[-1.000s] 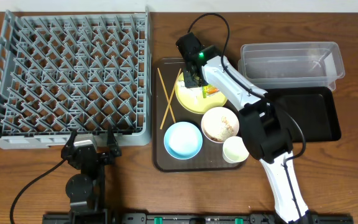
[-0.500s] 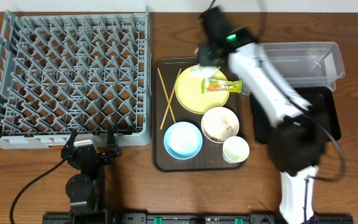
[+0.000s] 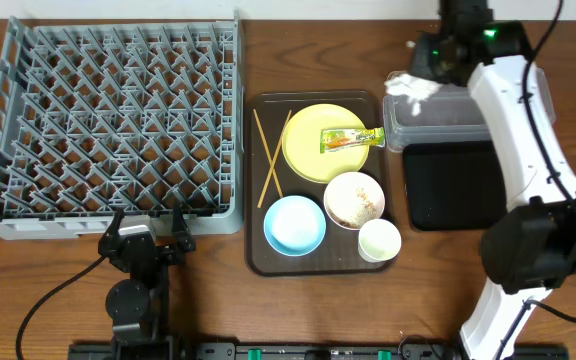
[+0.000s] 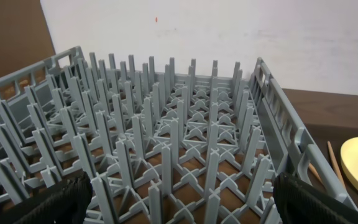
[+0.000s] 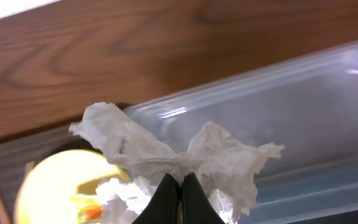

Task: Sort waste into correct bins and load items into the dishwasher
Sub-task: 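Lift the tissue with the right gripper and drop it into the clear bin, then return the right gripper to the plate and grasp the snack wrapper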

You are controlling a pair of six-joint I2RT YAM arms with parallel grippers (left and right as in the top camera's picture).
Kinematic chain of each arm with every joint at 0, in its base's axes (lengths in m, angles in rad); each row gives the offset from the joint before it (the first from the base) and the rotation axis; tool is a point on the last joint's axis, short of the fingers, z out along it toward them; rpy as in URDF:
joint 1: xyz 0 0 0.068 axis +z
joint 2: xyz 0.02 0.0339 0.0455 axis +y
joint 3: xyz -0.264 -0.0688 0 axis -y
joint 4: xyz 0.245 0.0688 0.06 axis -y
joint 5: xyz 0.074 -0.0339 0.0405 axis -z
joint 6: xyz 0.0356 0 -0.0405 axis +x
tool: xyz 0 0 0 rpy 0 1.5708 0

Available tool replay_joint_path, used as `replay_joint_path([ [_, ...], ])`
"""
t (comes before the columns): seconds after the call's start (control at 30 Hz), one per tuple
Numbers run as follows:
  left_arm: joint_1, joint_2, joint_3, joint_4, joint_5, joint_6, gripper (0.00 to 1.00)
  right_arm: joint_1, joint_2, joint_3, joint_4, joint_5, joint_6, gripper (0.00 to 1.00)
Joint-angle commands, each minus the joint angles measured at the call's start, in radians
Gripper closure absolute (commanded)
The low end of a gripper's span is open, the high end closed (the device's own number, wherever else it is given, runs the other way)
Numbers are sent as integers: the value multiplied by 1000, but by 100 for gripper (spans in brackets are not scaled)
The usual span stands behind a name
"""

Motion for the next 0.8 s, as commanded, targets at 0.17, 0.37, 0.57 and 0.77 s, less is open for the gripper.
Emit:
replay_joint_path([
  [0.17, 3, -5, -19, -39, -9, -1, 6, -72, 67, -159, 73, 0, 5, 73],
  [0.37, 3, -5, -19, -39, -9, -1, 6, -69, 39, -111, 53, -44, -39, 23],
  [0.57, 3, -5, -19, -39, -9, -1, 6, -20, -43, -5, 35, -185, -97, 23],
  [0.77, 3, -5, -19, -39, -9, -1, 6, 134, -50, -19, 23, -153, -14, 36],
])
